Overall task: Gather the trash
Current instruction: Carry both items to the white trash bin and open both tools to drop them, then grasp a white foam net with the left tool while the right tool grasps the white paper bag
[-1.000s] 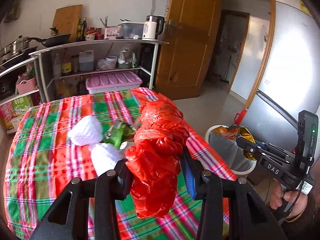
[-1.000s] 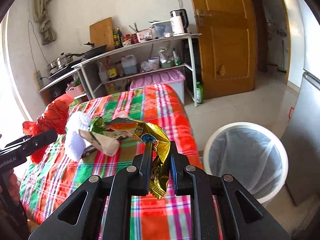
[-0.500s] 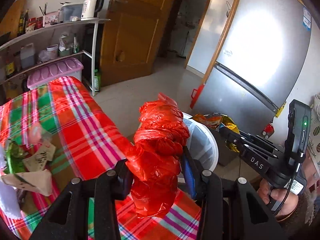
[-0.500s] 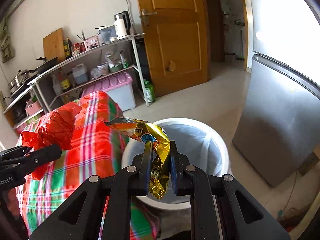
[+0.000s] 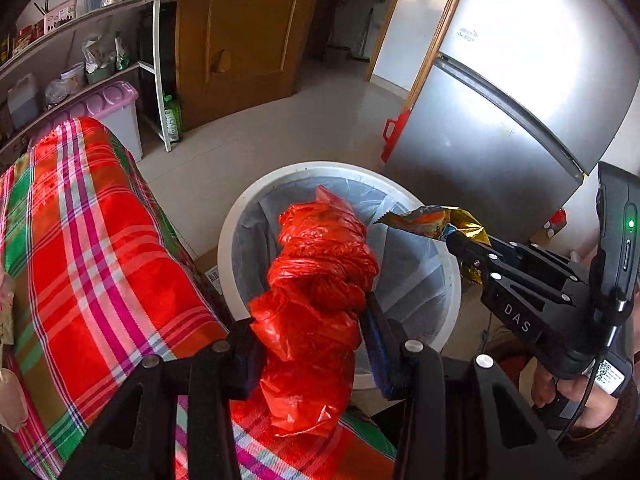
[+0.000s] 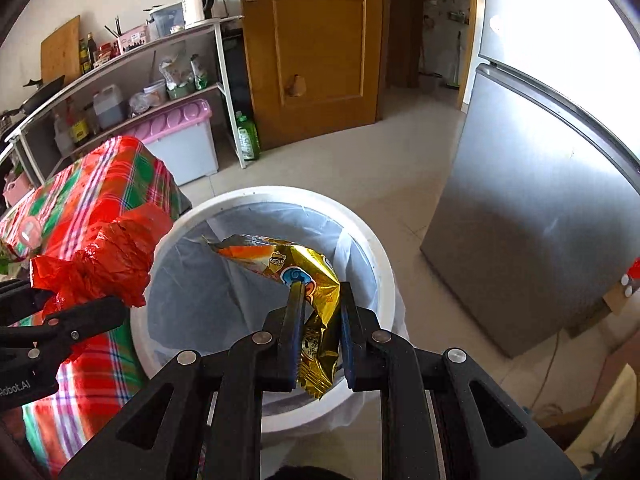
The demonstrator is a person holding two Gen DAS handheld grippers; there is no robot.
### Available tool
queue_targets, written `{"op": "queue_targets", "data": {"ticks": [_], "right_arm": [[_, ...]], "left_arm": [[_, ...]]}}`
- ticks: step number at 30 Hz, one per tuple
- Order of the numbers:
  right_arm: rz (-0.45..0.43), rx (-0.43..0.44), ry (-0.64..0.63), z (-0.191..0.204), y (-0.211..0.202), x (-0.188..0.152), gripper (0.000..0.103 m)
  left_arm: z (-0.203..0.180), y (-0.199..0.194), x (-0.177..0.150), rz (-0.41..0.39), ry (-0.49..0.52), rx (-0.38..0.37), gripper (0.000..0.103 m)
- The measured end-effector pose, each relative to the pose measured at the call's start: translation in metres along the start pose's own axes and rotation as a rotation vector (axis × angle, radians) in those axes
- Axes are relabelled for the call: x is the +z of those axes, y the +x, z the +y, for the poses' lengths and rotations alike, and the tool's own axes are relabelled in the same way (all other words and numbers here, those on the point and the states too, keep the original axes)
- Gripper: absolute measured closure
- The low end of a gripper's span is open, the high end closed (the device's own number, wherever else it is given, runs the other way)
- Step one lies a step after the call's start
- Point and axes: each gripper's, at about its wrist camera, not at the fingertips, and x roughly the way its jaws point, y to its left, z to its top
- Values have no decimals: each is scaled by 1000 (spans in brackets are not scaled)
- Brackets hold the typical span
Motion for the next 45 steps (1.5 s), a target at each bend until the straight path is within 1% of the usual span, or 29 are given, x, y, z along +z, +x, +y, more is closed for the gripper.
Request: {"op": "queue_targets", "data": {"ticks": [4, 6, 7, 8, 9, 11, 12, 17, 20, 24, 27, 29, 30, 32, 34, 40, 45], "right_arm": [[32, -30, -18, 0, 18, 1, 84], [44, -36, -22, 1, 22, 1, 81], [52, -35, -26, 0, 23, -1, 79], [61, -41, -30, 0, 26, -3, 75], [63, -48, -33, -1, 26, -3, 68], [64, -42, -32, -1, 27, -4, 58], [65, -35, -31, -1, 26, -5, 55], [42, -37, -24, 1, 18, -5, 55], [13, -24, -25, 8, 6, -3, 55], [-35, 4, -28, 20, -12, 0, 55], [-73, 35, -34, 34, -28, 3, 55], [-100, 58, -41, 45, -36, 5, 55], [-113, 73, -46, 50, -40, 5, 55], [-137, 111, -64, 66, -50, 7, 55], [-156, 153, -87, 83, -56, 8, 55], [-167, 273, -158, 133, -64, 6, 55], [-171, 389, -219, 174, -64, 3, 53]], "left_arm": [[-4, 9, -1, 22, 21, 22, 55], [-4, 12, -1, 41, -1, 2, 47], [-3, 14, 1, 43, -10, -1, 38], [-2, 14, 1, 39, -11, 8, 35], [-2, 14, 1, 34, -6, 16, 35], [-2, 14, 0, 37, -13, 23, 35], [-2, 12, 0, 34, -15, 20, 35], [5, -1, 0, 7, -16, 31, 34], [7, -19, -2, -41, -3, 45, 32], [21, -47, -9, -98, -27, 60, 31], [36, -68, -14, -141, -53, 99, 30], [47, -84, -18, -173, -79, 110, 28], [53, -92, -21, -193, -95, 131, 27], [64, -108, -28, -227, -113, 169, 22], [75, -122, -35, -254, -136, 203, 21], [116, -164, -59, -311, -206, 297, 17], [148, -189, -87, -318, -271, 366, 15]]}}
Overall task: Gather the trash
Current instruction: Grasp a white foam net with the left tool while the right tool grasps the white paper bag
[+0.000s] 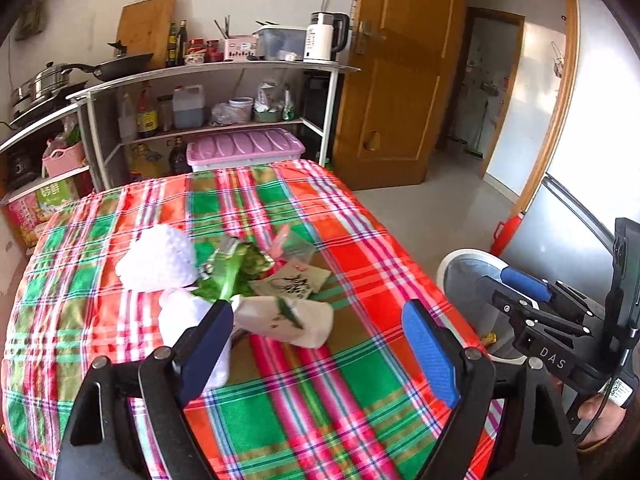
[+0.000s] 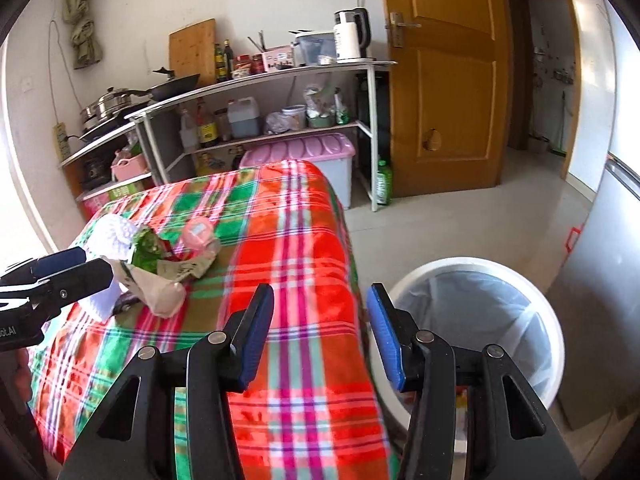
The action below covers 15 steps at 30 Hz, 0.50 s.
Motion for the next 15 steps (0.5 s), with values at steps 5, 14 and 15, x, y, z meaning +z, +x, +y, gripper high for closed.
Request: {"op": "queue_targets", "data": {"ticks": [5, 14, 15], "right_arm": [[9, 91, -62, 35, 16, 3, 52], [62, 271, -183, 87, 45, 6, 40], [64, 282, -208, 94, 49, 6, 40]], "left_arm": [[39, -8, -11, 4, -60, 48, 12], [87, 9, -30, 85, -139, 61, 11], [89, 13, -32, 102, -151, 47, 11]]}}
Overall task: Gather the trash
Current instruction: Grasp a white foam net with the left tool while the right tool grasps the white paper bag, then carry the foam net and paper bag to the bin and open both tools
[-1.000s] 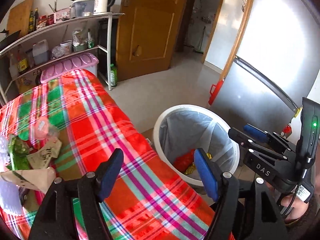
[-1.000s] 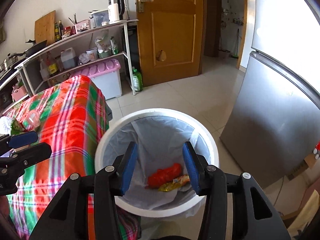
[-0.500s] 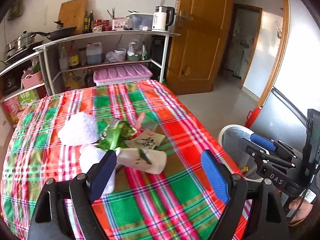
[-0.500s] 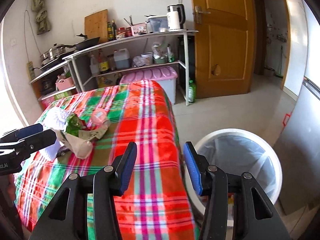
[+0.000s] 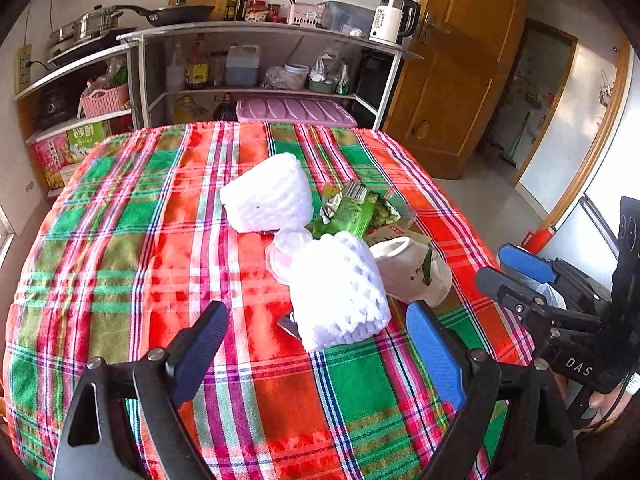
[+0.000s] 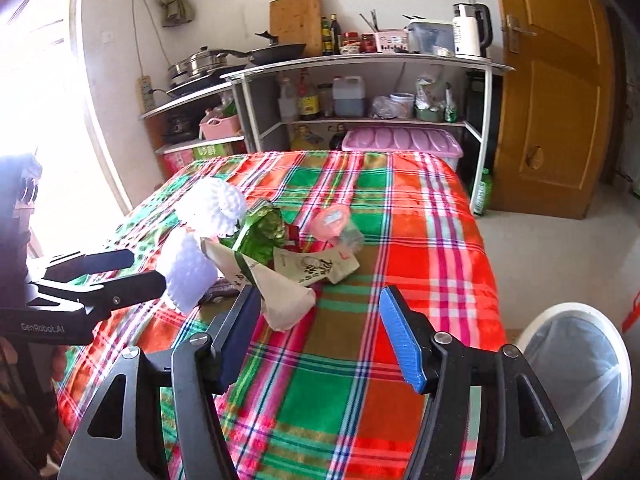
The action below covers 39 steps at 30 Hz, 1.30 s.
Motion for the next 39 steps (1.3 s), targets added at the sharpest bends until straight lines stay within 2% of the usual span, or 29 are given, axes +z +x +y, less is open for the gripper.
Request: {"op": "queue_targets", "data": {"ticks": [3, 7, 12, 21, 24, 27, 34, 39], "right_arm": [[24, 33, -71, 13, 14, 3, 40], [66, 39, -129, 21, 35, 4, 40], [93, 67, -137, 18, 49, 7, 40], [133, 107, -178, 22, 64, 6, 40], [136, 124, -173, 22, 66, 7, 41], [134, 122, -180, 22, 65, 7, 51], [134, 122, -200, 25, 61, 4, 66], [128, 119, -203, 25, 59, 3, 66]], "left_arm": [[4, 9, 0, 25, -24, -51, 11], [7, 16, 4, 26, -23, -29, 11], [14, 22, 8, 27, -19, 10, 11], [26, 28, 9, 35, -49, -2, 11], [28, 30, 8, 43, -48, -8, 19], [28, 33, 7, 50, -51, -11, 28], [28, 32, 4, 61, -52, -14, 48], [29, 32, 3, 67, -55, -15, 52]]}}
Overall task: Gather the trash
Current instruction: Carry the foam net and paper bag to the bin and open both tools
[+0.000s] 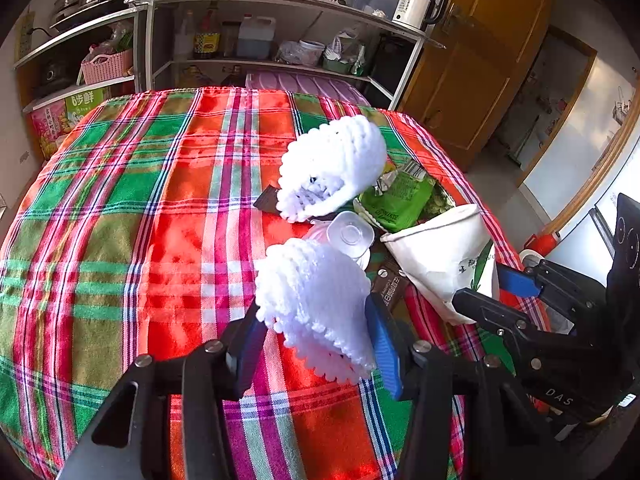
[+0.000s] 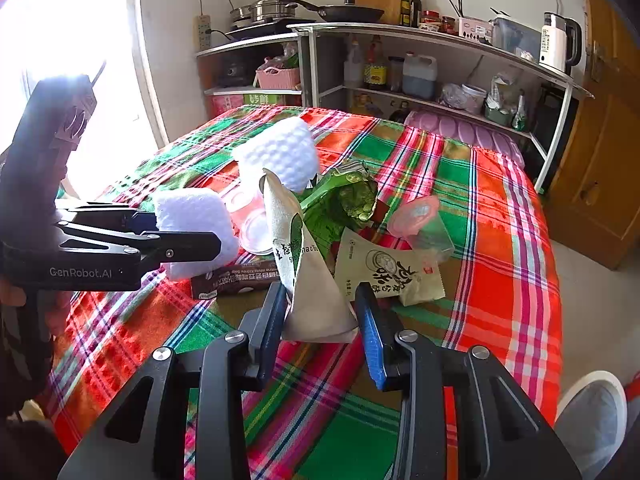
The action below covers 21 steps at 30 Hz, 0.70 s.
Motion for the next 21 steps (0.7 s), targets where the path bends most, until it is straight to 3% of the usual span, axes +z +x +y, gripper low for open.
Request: {"op": "queue_targets", "data": {"ticks": [13, 21], "right_arm": [[-63, 18, 36, 1, -22, -4, 67], [-118, 33, 72, 3, -43, -9, 67]], "left_arm": [[-1, -17, -3, -48, 0, 7, 68], [-2, -36, -5, -93, 9, 13, 70]]}}
